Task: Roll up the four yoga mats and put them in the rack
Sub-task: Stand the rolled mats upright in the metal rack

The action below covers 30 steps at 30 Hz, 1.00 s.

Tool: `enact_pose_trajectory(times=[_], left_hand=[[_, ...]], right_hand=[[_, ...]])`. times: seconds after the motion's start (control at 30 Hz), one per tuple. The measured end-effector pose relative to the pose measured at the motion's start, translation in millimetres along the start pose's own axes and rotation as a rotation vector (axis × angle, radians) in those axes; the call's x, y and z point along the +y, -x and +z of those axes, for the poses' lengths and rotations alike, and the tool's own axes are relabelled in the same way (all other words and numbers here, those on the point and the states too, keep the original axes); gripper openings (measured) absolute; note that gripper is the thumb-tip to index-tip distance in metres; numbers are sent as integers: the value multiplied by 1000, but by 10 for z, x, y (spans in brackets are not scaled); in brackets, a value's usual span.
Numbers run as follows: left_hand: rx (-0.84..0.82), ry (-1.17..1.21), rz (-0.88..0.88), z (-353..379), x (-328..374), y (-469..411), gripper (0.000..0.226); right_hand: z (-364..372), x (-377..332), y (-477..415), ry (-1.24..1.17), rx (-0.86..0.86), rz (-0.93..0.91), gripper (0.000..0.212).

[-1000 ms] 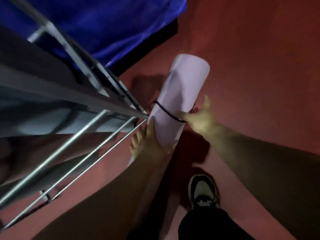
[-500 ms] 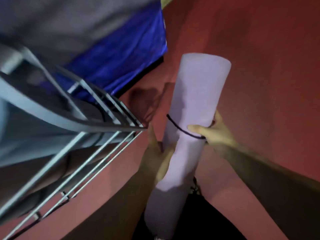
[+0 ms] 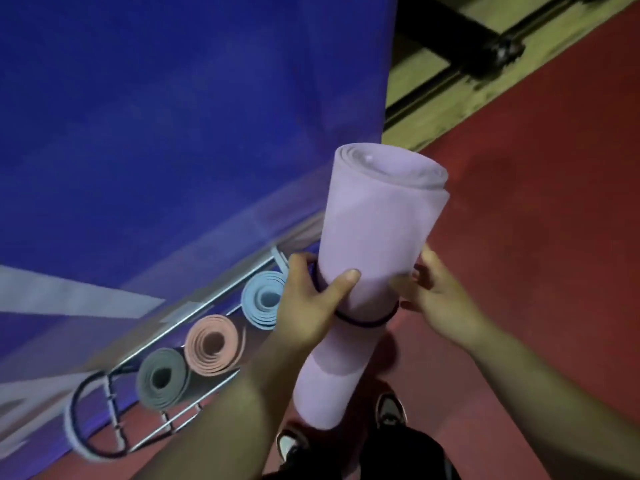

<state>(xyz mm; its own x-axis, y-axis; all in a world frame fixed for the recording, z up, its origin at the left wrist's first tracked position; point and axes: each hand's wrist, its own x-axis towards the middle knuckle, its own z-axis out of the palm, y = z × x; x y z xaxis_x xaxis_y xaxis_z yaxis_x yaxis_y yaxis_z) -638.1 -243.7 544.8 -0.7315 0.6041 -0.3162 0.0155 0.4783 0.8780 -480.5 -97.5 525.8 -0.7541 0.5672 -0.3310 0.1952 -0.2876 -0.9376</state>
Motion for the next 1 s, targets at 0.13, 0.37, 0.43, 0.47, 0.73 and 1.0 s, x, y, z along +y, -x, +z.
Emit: enact_pose_trajectory(times=[0.13, 0.37, 0.43, 0.47, 0.73, 1.0], left_hand=[[14, 91, 56, -746, 361, 414, 63], [165, 175, 145, -1990, 433, 958, 56], [224, 233, 154, -2361, 363, 1128, 64], [238, 262, 156, -2550, 325, 1215, 72], [352, 173, 221, -3997, -5, 1930, 124], [440, -56, 286, -5054, -208, 2414, 131]], right_hand=[[410, -723, 138, 190, -77, -123, 119], [1567, -1621, 280, 480, -252, -317, 109], [2008, -1752, 355, 601, -304, -350, 108], [2229, -1793, 398, 649, -321, -368, 108], [3809, -1906, 758, 528, -495, -474, 134], [4914, -2108, 984, 656, -591, -526, 135]])
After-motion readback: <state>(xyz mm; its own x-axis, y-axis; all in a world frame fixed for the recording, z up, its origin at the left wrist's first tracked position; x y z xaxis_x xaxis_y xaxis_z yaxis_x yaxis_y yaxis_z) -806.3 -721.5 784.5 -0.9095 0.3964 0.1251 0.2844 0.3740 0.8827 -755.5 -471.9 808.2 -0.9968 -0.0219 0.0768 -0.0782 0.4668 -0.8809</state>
